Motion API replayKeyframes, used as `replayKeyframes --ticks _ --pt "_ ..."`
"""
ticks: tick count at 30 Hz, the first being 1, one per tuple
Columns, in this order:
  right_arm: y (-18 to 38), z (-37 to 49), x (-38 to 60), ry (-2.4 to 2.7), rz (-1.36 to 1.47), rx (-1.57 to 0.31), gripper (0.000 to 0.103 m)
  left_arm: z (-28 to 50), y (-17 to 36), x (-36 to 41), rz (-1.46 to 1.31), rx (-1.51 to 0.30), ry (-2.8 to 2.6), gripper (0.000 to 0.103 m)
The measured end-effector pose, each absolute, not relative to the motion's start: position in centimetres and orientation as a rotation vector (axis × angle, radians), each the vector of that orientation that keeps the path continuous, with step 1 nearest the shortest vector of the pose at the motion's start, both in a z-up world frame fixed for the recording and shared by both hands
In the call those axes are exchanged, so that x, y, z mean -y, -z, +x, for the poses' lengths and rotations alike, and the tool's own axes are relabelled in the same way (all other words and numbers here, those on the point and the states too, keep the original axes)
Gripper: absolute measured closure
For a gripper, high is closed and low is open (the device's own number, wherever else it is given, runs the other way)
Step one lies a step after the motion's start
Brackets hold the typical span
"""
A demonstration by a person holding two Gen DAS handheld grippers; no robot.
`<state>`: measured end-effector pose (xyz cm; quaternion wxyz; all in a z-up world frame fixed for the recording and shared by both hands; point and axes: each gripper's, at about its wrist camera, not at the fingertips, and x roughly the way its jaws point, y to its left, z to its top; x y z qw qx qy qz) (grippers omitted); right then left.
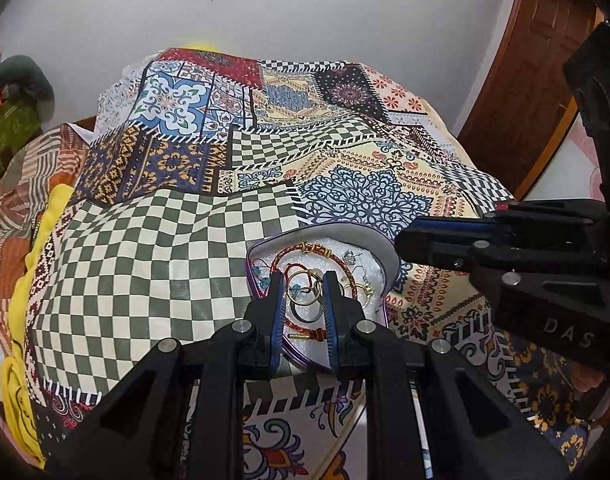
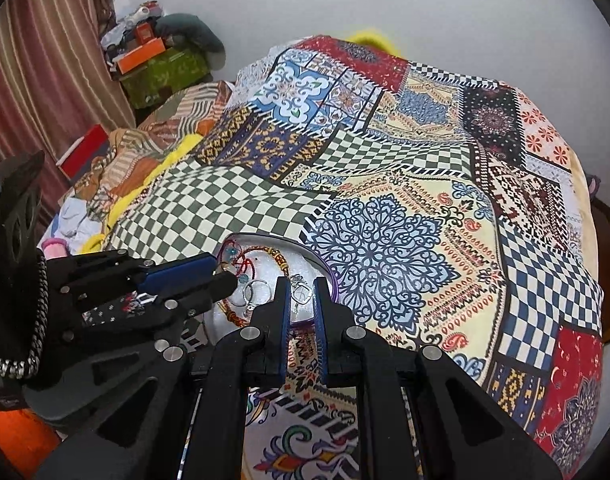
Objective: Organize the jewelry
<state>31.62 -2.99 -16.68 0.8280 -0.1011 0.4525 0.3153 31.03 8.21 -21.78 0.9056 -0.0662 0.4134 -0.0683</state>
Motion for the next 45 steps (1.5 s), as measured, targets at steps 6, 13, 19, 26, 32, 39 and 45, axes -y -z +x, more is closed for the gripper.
replayKeyframes --ticks 6,13,19,26,32,39,45 --pt "17.5 32.0 2.5 -0.676 -0.22 -0.984 0.093 31.0 22.1 -8.2 -0.128 -0.859 0.144 0.086" --pt "18.0 32.0 1.8 -0.705 -0.239 -0.99 0.093 30.2 21.8 -8.8 -0.116 -0.852 0.123 0.085" --pt "18.4 31.9 1.3 -0.71 -0.259 -0.996 0.093 29.2 21.4 -9.8 -0.125 -0.83 0.089 0.073" --pt "18.7 31.7 1.0 -0.697 -0.293 -0.996 0.093 28.3 21.2 -11.0 -0.135 -0.822 0.054 0.071" --pt "18.1 31.3 1.1 -0.682 -0.308 -0.977 0.089 27.6 20.8 -11.2 -0.138 -0.82 0.033 0.071" --pt "15.4 29.9 2.4 -0.652 -0.285 -0.921 0.088 25.9 18.3 -11.0 -0.137 -0.783 0.024 0.071" --pt "11.7 27.5 4.1 -0.649 -0.242 -0.838 0.088 23.4 14.1 -10.5 -0.137 -0.701 0.013 0.071"
